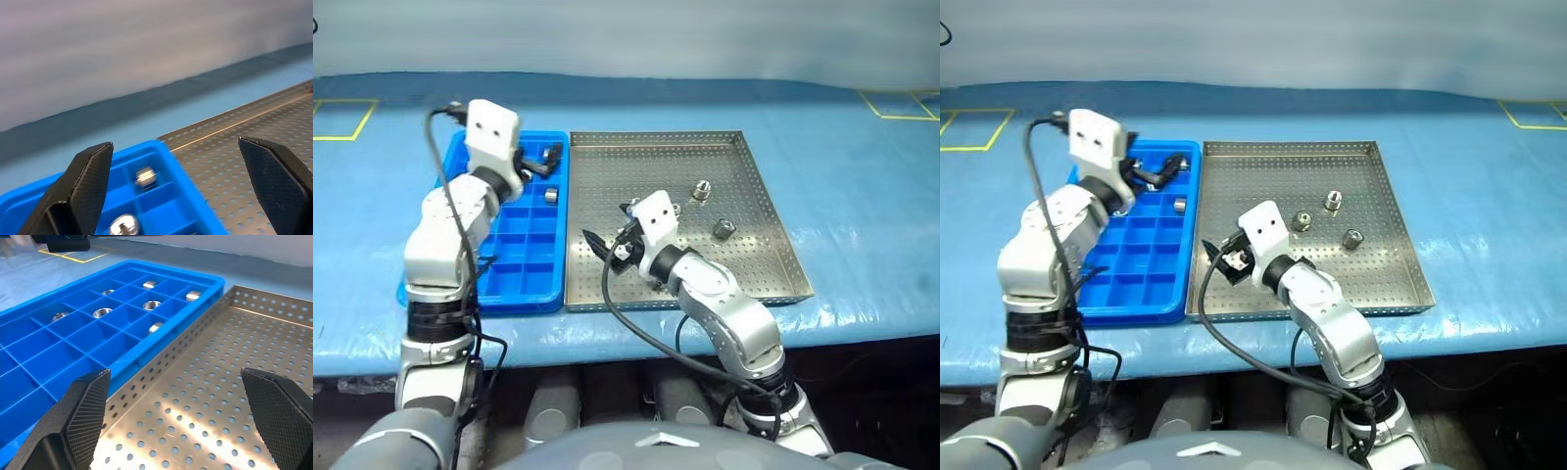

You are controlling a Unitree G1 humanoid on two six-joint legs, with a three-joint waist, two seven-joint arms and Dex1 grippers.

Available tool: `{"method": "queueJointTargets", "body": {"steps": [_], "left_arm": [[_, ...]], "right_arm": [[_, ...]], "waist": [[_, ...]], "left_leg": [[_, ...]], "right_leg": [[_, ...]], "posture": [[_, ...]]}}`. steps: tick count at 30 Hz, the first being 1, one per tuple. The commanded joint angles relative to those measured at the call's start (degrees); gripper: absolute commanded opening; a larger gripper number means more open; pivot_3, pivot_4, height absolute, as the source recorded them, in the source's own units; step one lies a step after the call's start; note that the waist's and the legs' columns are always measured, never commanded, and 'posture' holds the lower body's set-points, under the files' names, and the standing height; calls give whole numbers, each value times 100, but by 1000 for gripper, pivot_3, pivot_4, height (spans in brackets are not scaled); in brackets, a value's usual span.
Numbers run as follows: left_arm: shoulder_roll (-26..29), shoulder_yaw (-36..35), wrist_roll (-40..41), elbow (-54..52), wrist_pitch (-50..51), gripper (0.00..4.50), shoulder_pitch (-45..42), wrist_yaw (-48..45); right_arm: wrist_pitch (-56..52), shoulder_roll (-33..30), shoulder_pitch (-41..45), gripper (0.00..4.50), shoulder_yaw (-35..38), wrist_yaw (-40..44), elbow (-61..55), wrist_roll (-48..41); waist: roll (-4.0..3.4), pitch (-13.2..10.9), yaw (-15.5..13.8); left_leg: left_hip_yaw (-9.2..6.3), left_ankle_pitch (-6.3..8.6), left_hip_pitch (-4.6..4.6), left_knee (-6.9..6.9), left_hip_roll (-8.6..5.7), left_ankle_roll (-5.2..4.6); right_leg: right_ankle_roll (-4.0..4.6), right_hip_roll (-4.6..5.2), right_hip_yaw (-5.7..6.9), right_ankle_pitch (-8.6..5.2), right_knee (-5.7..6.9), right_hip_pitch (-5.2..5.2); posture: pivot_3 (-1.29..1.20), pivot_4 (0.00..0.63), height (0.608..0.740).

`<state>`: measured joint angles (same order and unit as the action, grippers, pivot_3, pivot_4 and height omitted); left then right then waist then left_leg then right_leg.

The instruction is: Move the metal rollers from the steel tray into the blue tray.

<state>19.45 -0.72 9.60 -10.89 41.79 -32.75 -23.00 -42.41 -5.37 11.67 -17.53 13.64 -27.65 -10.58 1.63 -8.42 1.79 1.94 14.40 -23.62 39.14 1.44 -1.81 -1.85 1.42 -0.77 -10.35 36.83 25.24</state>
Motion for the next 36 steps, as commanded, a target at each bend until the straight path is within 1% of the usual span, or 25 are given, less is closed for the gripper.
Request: {"method": "queueJointTargets", "body": {"steps": [1, 5, 7, 10, 12, 16, 24, 26, 28, 30, 33, 34, 36], "left_arm": [[-243, 733, 0, 815, -273, 4465, -586, -552], [-518, 1291, -131, 1969, -573, 4465, -1001, -1029], [-600, 1564, -340, 2560, -820, 4465, -1169, -1139], [-742, 1704, -595, 3325, -1121, 4465, -1347, -1038], [-833, 1672, -697, 3690, -1253, 4465, -1393, -910], [-921, 1630, -829, 4096, -1391, 4465, -1356, -830], [-1110, 1409, -913, 4811, -1429, 4465, -1287, -513], [-1117, 1271, -908, 4823, -1365, 4081, -1244, -359], [-1116, 1185, -914, 4777, -1332, 3569, -1216, -292], [-1074, 1040, -856, 4523, -1224, 2849, -1151, -236], [-1017, 920, -818, 4119, -1062, 1901, -1046, -205], [-981, 847, -773, 3851, -958, 1780, -980, -198], [-880, 660, -646, 3124, -707, 1780, -812, -180]], "right_arm": [[-37, 17, -103, 4500, 252, -153, -366, -26], [-63, 12, -252, 4500, 355, -304, -519, 13], [-79, 18, -373, 4500, 416, -402, -633, 26], [-119, 19, -574, 4500, 516, -526, -817, 29], [-157, 2, -728, 4500, 599, -595, -954, 32], [-202, -16, -901, 4500, 712, -679, -1087, 26], [-213, 2, -867, 4500, 720, -714, -1068, 28], [-214, -4, -845, 4500, 723, -705, -1042, 23], [-213, -6, -836, 4500, 727, -701, -1030, 9], [-214, -7, -811, 4500, 718, -690, -998, 3], [-215, -6, -776, 4500, 709, -669, -957, -10], [-218, -7, -756, 4500, 698, -656, -938, -17], [-227, -1, -699, 4500, 662, -622, -886, -31]], "waist": [[0, 0, 37], [-1, 0, 173], [-1, 0, 244], [-1, -1, 364], [-2, -1, 430], [-2, -1, 555], [-2, -1, 666], [-2, 0, 672], [-2, 0, 684], [-2, 0, 684], [-3, -1, 676], [-3, -1, 667], [-3, -1, 650]], "left_leg": [[-1, 0, -1, 0, -4, 0], [1, 0, -2, -2, -20, 0], [3, 0, -5, -2, -20, -1], [7, 0, -7, -5, -21, -1], [7, 0, -7, -6, -17, -1], [6, 1, -7, -7, 3, -1], [7, 1, -6, -7, 3, -2], [6, 1, -6, -6, 3, -2], [7, 1, -5, -6, 3, -2], [7, 1, -5, -6, 3, -2], [7, 1, -5, -7, 5, -2], [6, 1, -6, -8, 5, -2], [5, 1, -8, -9, 4, -2]], "right_leg": [[0, -3, 1, -1, 1, 1], [0, -5, -3, -2, 1, 5], [-2, -4, -8, -2, 1, 10], [-5, -5, -14, 0, 1, 16], [-17, -6, -14, 6, 1, 17], [-29, -4, -15, 13, 1, 16], [-32, -3, -16, 14, 1, 17], [-32, -2, -16, 14, 0, 15], [-34, -2, -17, 15, 0, 15], [-35, -3, -17, 16, 1, 15], [-35, -3, -17, 16, 2, 16], [-35, -3, -16, 16, 2, 17], [-35, -2, -16, 16, 1, 19]], "posture": [[-111, 150, 740], [-153, 150, 740], [-195, 150, 740], [-218, 150, 740], [-233, 150, 740], [-240, 150, 740], [-241, 150, 740], [-232, 150, 740], [-232, 150, 740], [-219, 150, 740], [-201, 150, 740], [-191, 150, 740], [-181, 150, 740]]}}
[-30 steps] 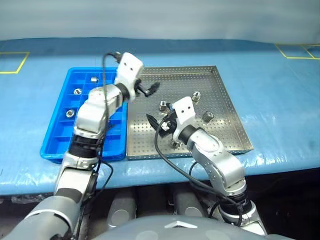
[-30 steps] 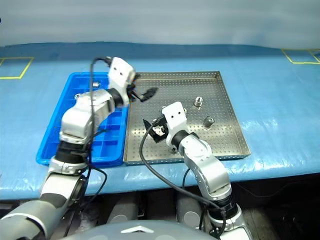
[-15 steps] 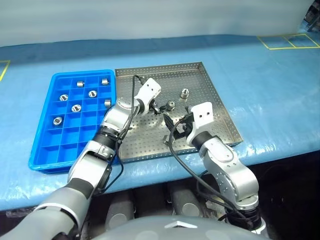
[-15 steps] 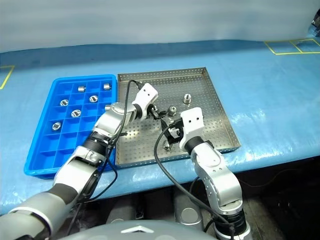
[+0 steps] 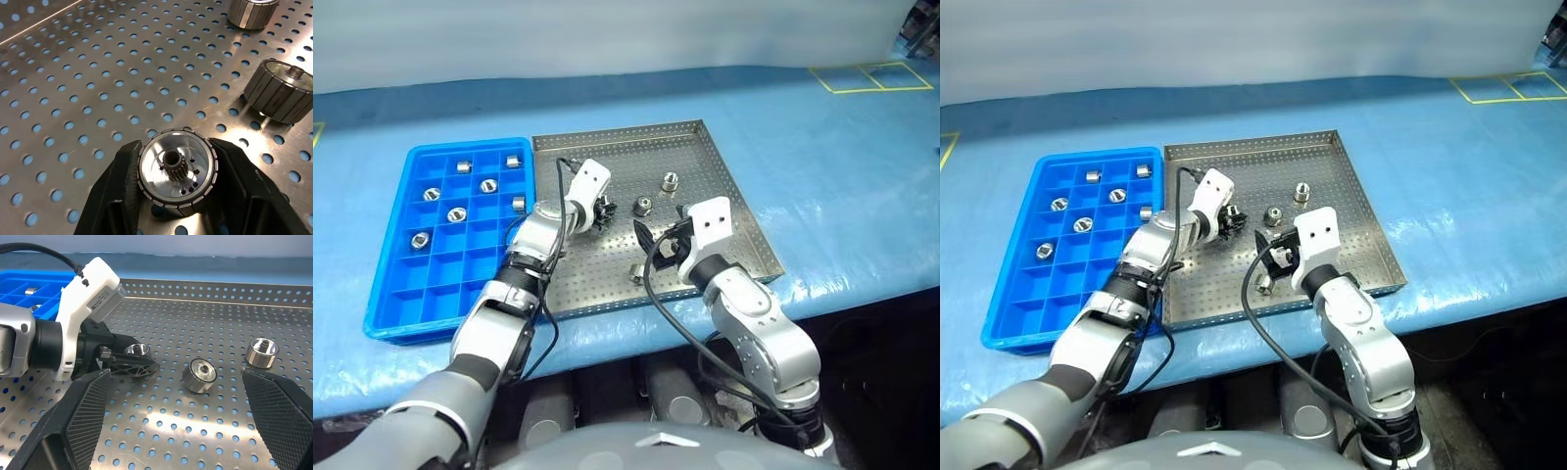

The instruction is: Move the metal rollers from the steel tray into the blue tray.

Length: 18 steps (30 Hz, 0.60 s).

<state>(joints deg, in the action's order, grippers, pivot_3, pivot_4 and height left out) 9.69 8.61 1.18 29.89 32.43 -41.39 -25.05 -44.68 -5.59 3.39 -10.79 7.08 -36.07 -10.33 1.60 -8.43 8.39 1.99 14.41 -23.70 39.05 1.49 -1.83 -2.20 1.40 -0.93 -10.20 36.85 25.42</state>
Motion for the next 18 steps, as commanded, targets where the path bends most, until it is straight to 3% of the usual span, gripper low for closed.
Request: {"method": "queueJointTargets", "body": {"steps": [1, 11, 18], "left_arm": [[135, -416, 283, -1376, 371, 1780, 147, 68], [708, -1818, 566, -5194, 1545, 1780, 1645, 888], [692, -2684, 729, -6963, 2208, 1780, 3251, 1283]], "right_arm": [[-4, 24, 168, 4500, -32, 60, -15, -65], [93, 178, 890, 4500, -565, 507, 587, -156], [227, 154, 1288, 4500, -1026, 1035, 1041, -226]], "waist": [[-1, 0, -17], [-4, -2, -226], [0, -4, -712]], "left_leg": [[-1, 0, -2, 0, 0, 0], [-2, 0, 5, -5, 4, 1], [-11, 0, 1, -3, 2, 2]], "right_leg": [[0, 1, 0, 0, 0, 0], [3, 0, 1, -1, 4, 1], [8, 6, 15, -3, -2, -3]], "posture": [[-160, 150, 740], [-21, 150, 740], [112, 150, 740]]}}
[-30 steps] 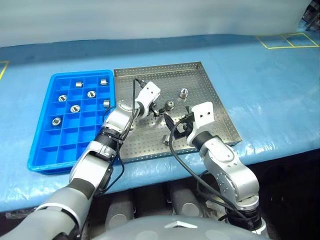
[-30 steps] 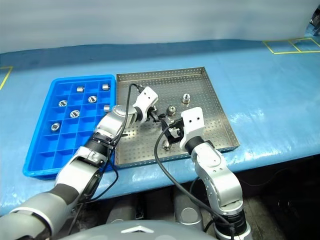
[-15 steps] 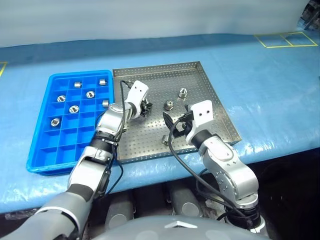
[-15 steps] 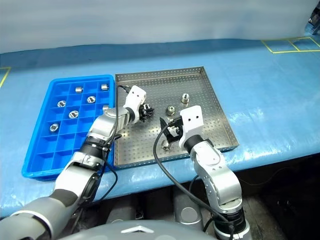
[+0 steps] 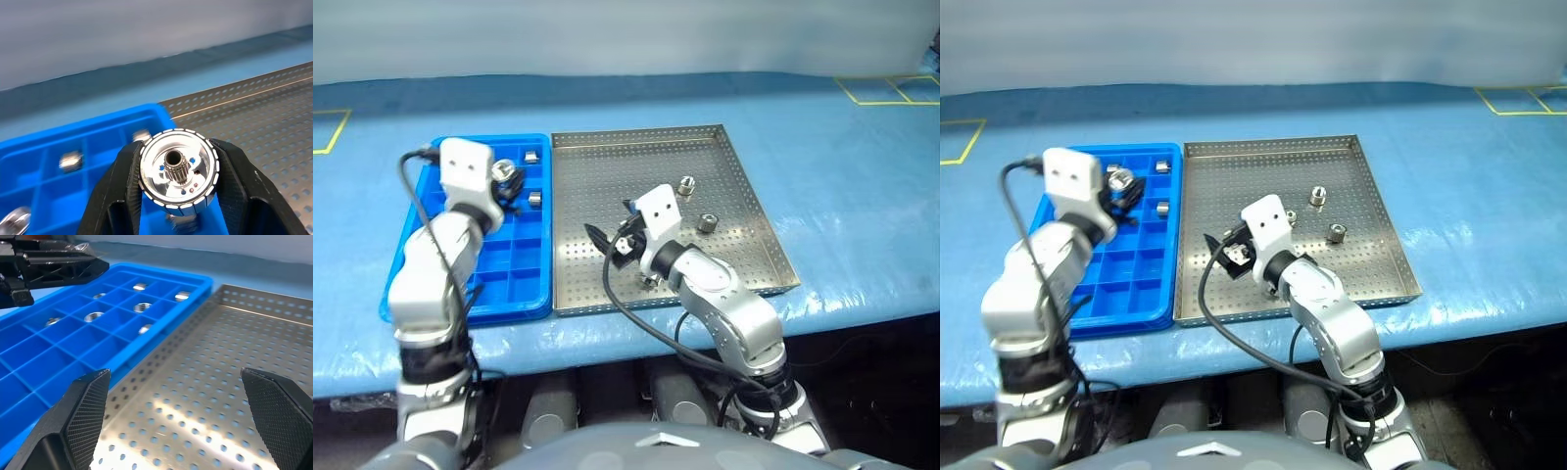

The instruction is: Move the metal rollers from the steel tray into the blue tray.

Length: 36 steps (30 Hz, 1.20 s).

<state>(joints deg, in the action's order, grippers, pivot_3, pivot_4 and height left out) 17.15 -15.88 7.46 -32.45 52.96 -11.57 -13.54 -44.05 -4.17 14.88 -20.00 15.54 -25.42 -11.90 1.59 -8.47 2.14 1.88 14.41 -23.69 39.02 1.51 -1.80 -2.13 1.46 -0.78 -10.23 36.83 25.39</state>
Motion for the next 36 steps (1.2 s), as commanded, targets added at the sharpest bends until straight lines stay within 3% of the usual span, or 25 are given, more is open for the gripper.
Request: {"method": "queueJointTargets", "body": {"steps": [1, 11, 23, 31, 36], "left_arm": [[-116, -324, 124, -893, 241, 1780, 490, 174], [-535, -268, -2, -864, 20, 1780, 1546, 554], [-525, -125, 216, -54, -264, 1780, 1220, 491], [-426, -76, 421, -63, -171, 4404, 966, 397], [-287, 199, 838, -409, -177, 4459, 448, 8]], "right_arm": [[177, 14, 178, 4500, -141, 253, 23, -83], [179, 44, 185, 4500, -195, 422, 123, -105], [148, 96, -3, 4500, -95, 201, -20, -79], [107, 58, -131, 4500, 27, 31, -202, -92], [-6, -157, -298, 4500, 461, -29, -532, -142]], "waist": [[0, 0, -170], [-1, -1, -428], [-2, -1, -387], [-2, -2, -301], [2, -3, -308]], "left_leg": [[0, 0, 0, 2, -1, 0], [-3, -2, 8, 9, 1, 1], [-1, -1, 0, 5, 0, 1], [0, -1, -1, 3, 1, 1], [-3, -1, -4, 6, -1, 1]], "right_leg": [[22, 1, 2, -14, -2, -1], [32, 4, 11, -20, -1, -13], [37, 5, 13, -23, -1, -2], [37, 4, 13, -23, -2, -1], [37, 5, 15, -23, -2, -1]], "posture": [[119, 150, 740], [159, 150, 740], [79, 150, 740], [59, 150, 740], [29, 150, 740]]}}
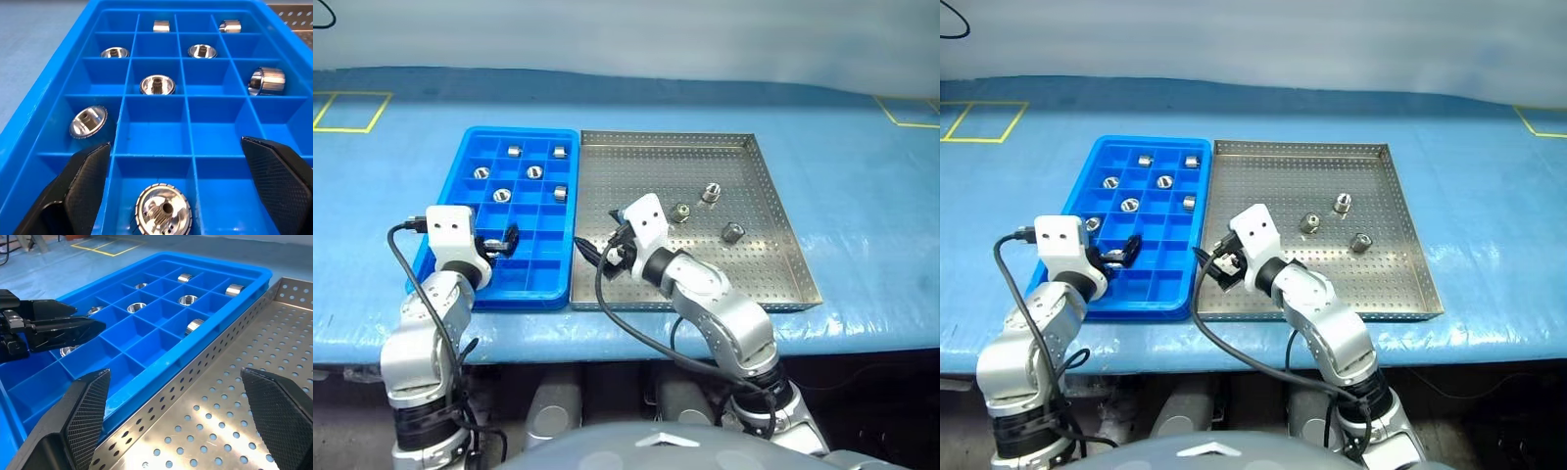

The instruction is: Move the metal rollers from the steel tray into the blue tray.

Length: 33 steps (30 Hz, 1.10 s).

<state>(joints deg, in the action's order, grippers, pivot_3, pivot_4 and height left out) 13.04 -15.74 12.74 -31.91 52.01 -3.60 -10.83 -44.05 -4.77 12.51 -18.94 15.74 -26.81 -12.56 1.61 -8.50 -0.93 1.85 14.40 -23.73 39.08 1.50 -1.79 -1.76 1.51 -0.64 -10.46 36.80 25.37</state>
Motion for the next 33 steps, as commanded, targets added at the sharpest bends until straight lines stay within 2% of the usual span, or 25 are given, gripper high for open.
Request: {"method": "queueJointTargets", "body": {"steps": [1, 3, 10, 15, 21, 33], "left_arm": [[174, 281, 400, -472, -55, 4459, -498, -359], [279, 449, 497, -402, -3, 4459, -700, -483], [877, 2014, 658, 574, -60, 4459, -1773, -1676], [1270, 3145, 457, 1323, -312, 4459, -2223, -2582], [1318, 4061, 251, 2029, -631, 4459, -2601, -3321], [1226, 4962, -492, 3090, -1392, 4459, -2992, -4083]], "right_arm": [[-37, -180, -116, 4500, 473, -60, -466, -82], [-73, -326, -195, 4500, 610, -72, -550, -65], [-254, -1125, -751, 4500, 1457, -124, -959, 11], [-392, -1761, -1217, 4500, 1436, 18, -1339, 139], [-511, -1911, -1692, 4500, 1595, 152, -1721, -100], [-485, -1788, -1890, 4500, 1593, -24, -1886, -147]], "waist": [[0, 0, -3], [-1, 0, 20], [-8, -3, 164], [-16, -8, 378], [-20, -10, 560], [-20, -10, 747]], "left_leg": [[0, 0, 0, 0, 0, 0], [2, 0, 0, 0, -3, 0], [7, 0, 0, -4, -5, -1], [16, 1, 3, -8, -4, -2], [15, 1, 6, -10, -1, -2], [16, 1, 5, -9, 0, -3]], "right_leg": [[0, 0, 0, 0, -1, 0], [0, 1, -2, 0, -2, -2], [0, -5, -8, -1, -3, 0], [0, -10, -16, -1, -4, 5], [4, -16, -20, -5, 1, 7], [2, -12, -25, -4, 0, 8]], "posture": [[21, 150, 740], [8, 150, 740], [-82, 150, 740], [-148, 150, 740], [-203, 150, 740], [-245, 150, 740]]}}
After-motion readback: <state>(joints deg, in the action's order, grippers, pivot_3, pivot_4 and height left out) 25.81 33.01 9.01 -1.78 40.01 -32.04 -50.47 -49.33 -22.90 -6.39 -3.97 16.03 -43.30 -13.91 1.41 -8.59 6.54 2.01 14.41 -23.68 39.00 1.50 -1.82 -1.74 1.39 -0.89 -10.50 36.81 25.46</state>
